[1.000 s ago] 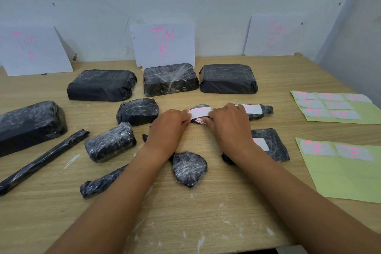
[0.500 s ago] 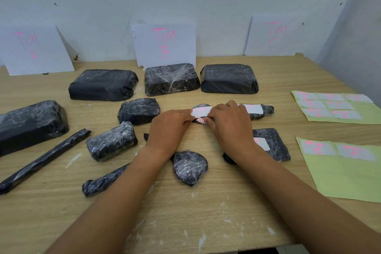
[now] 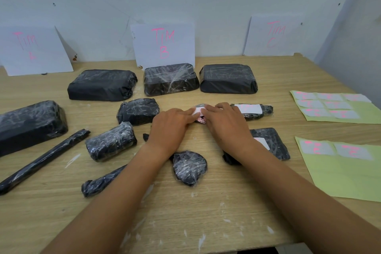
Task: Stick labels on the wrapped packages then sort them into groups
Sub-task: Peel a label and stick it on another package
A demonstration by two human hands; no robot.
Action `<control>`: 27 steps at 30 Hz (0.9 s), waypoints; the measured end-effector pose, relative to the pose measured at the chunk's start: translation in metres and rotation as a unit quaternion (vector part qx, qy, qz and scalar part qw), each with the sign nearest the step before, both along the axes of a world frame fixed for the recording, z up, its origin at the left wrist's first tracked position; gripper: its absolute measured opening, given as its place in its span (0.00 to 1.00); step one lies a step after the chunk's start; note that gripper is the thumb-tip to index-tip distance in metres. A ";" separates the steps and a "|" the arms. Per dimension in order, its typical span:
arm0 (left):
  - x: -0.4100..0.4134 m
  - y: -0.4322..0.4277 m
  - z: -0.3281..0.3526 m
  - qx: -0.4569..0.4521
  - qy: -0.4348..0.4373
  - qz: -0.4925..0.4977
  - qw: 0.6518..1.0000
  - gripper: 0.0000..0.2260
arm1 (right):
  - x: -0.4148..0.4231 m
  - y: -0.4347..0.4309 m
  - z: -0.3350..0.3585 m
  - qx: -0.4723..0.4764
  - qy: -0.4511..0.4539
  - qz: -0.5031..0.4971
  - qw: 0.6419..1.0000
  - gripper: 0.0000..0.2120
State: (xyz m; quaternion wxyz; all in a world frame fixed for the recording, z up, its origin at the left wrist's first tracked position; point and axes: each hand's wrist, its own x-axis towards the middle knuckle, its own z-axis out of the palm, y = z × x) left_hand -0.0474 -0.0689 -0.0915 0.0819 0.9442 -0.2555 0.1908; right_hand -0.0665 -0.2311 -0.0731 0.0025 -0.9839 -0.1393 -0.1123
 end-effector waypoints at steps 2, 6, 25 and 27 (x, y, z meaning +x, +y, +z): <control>0.001 0.002 -0.002 -0.003 0.003 0.008 1.000 0.15 | -0.001 0.001 0.000 -0.003 -0.013 -0.015 1.000 0.10; -0.006 -0.001 0.000 -0.066 0.005 0.029 0.997 0.12 | -0.006 -0.001 0.003 0.006 -0.030 -0.042 0.999 0.15; -0.002 -0.001 0.001 -0.017 0.031 0.022 0.999 0.16 | -0.002 -0.001 0.000 -0.010 -0.014 -0.022 1.000 0.10; -0.003 -0.001 0.000 -0.046 0.037 0.038 0.998 0.14 | -0.004 -0.001 0.000 -0.008 -0.030 -0.035 0.999 0.09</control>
